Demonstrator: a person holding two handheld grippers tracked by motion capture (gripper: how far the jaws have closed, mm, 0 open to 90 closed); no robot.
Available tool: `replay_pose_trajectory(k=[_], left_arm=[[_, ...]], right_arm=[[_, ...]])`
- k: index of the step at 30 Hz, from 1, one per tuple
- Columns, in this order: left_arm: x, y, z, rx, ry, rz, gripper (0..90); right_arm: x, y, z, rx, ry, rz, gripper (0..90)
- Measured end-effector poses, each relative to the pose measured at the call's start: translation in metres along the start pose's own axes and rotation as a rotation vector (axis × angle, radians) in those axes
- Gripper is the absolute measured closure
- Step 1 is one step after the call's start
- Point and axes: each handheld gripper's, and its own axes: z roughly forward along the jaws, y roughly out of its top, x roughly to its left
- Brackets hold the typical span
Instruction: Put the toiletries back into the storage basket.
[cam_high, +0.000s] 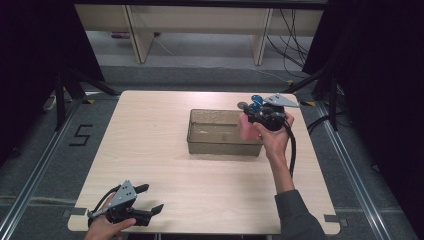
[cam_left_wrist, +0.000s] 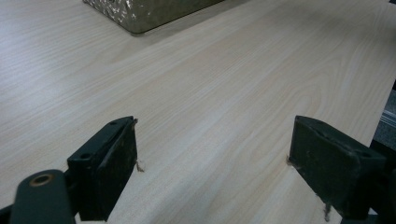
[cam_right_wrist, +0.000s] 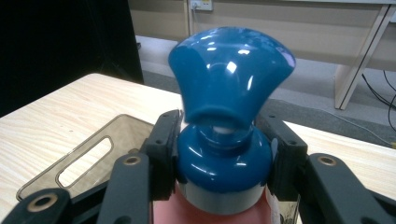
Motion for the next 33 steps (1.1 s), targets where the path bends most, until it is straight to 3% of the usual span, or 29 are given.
replay_pose_trajectory(k=[9, 13, 14, 16, 18, 20, 22, 25, 28, 29, 32, 33], left_arm=[[0.0, 0.0, 0.0, -0.005, -0.01, -0.006, 14.7], [0.001, 0.0, -0.001, 0.009, 0.006, 0.002, 14.7], [0.001, 0.0, 0.0, -0.002, -0.006, -0.002, 14.7], [0.001, 0.0, 0.0, 0.002, 0.002, 0.0, 14.7], [0.001, 0.0, 0.0, -0.002, -0.003, 0.0, 14.7], [0.0, 0.0, -0.001, -0.006, -0.005, -0.004, 14.7], [0.001, 0.0, 0.0, -0.004, -0.003, -0.003, 14.7], [0.0, 0.0, -0.001, -0.008, -0.005, -0.004, 14.7], [0.001, 0.0, 0.0, -0.011, -0.002, -0.009, 14.6], [0.001, 0.0, -0.001, -0.008, -0.002, -0.004, 14.7], [0.001, 0.0, -0.001, -0.012, -0.002, -0.007, 14.7], [0.001, 0.0, -0.001, -0.011, 0.0, -0.006, 14.7]], right_arm=[[-0.002, -0.005, 0.004, 0.013, 0.005, 0.0, 53.6], [0.0, -0.008, 0.006, 0.021, 0.001, 0.0, 53.6], [-0.001, -0.009, 0.007, 0.022, -0.002, -0.021, 53.6], [0.002, -0.011, 0.008, 0.027, 0.0, 0.006, 53.6], [-0.001, -0.012, 0.01, 0.033, 0.003, -0.018, 53.6], [0.001, -0.015, 0.011, 0.04, 0.003, 0.014, 53.6], [-0.002, -0.016, 0.012, 0.044, 0.0, -0.006, 53.6], [-0.002, -0.019, 0.012, 0.057, -0.01, 0.025, 53.6], [-0.006, -0.021, 0.013, 0.051, -0.014, 0.005, 53.6], [-0.004, -0.023, 0.013, 0.05, -0.009, 0.027, 53.6], [-0.005, -0.024, 0.013, 0.061, -0.014, 0.009, 53.6], [-0.004, -0.025, 0.013, 0.059, -0.009, 0.03, 53.6]])
